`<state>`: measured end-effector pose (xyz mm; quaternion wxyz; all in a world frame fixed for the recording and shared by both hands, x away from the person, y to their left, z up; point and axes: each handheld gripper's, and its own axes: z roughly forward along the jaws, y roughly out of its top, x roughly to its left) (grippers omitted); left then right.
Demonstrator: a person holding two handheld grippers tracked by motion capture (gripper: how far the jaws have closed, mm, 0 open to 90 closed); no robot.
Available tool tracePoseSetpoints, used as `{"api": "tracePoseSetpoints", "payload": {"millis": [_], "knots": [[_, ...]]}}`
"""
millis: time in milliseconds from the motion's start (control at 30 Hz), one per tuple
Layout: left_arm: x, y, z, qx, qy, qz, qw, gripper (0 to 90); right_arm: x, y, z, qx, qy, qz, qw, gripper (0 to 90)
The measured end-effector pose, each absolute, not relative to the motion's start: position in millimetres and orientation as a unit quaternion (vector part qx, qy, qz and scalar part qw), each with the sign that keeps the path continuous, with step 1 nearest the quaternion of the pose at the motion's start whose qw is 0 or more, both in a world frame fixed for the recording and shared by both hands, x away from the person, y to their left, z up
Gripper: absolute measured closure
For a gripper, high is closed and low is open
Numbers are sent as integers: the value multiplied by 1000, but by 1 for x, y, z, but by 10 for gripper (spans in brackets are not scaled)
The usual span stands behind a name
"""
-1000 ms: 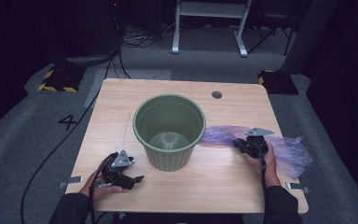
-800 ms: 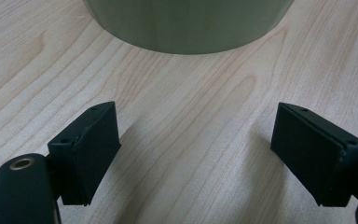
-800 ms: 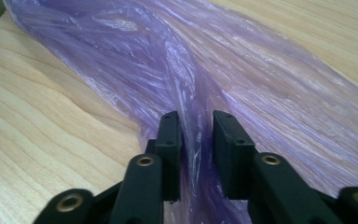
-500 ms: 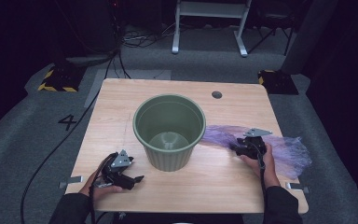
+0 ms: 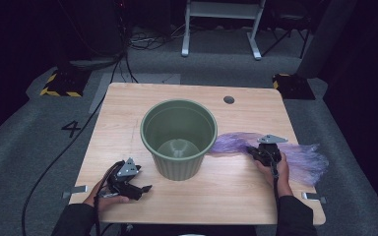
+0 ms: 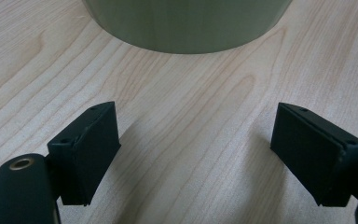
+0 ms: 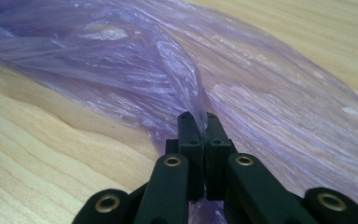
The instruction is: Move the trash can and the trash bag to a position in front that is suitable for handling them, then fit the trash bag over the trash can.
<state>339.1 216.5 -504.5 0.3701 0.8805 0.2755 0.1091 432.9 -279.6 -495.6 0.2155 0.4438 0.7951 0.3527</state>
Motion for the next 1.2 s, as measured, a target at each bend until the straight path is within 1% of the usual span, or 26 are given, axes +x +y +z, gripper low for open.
{"api": "tracePoseSetpoints", "payload": {"millis": [133,333,567,1200], "knots": [[339,217,-505,881,275,109,370,148,431,-283,-490,447,786,363,224,899],[339,217,-505,881,275,108,370,148,424,-294,-472,447,759,404,246,900],[339,217,-505,880,274,108,371,149,417,-302,-457,446,738,436,258,900],[339,217,-505,880,274,109,371,150,403,-296,-425,419,715,484,279,900]]}}
